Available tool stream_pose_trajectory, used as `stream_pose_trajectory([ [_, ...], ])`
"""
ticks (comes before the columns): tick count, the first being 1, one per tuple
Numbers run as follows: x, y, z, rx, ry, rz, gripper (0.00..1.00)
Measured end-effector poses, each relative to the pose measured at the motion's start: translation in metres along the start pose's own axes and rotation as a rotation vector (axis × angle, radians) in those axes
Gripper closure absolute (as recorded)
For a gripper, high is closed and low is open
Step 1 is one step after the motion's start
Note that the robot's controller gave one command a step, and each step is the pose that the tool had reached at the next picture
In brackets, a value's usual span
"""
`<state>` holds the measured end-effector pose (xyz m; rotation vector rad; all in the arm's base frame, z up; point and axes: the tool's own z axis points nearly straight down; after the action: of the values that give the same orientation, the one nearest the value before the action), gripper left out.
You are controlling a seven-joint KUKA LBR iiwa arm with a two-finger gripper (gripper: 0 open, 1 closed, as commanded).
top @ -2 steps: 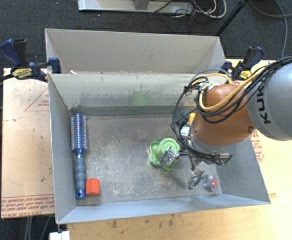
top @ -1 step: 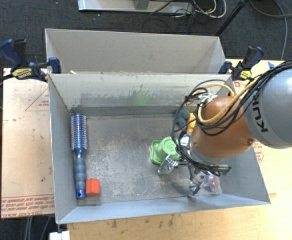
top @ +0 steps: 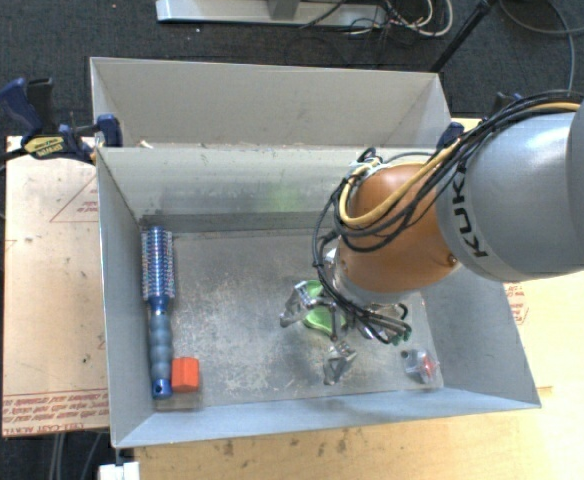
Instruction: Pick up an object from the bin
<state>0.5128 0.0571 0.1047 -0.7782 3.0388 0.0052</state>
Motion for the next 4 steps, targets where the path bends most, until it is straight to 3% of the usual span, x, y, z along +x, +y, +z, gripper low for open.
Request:
stream_pose_trajectory([
  [1, 0.029, -0.025, -0.006, 0.001, 0.005, -0.195, 0.00],
  [2, -0.004, -0.025, 0.012, 0.001, 0.002, 0.159, 0.00],
  [3, 0.039, -0.088, 0.011, 0.004, 0.006, 0.060, 0.00],
  [4, 0.025, -0.146, 0.022, 0.003, 0.002, -0.425, 0.00],
])
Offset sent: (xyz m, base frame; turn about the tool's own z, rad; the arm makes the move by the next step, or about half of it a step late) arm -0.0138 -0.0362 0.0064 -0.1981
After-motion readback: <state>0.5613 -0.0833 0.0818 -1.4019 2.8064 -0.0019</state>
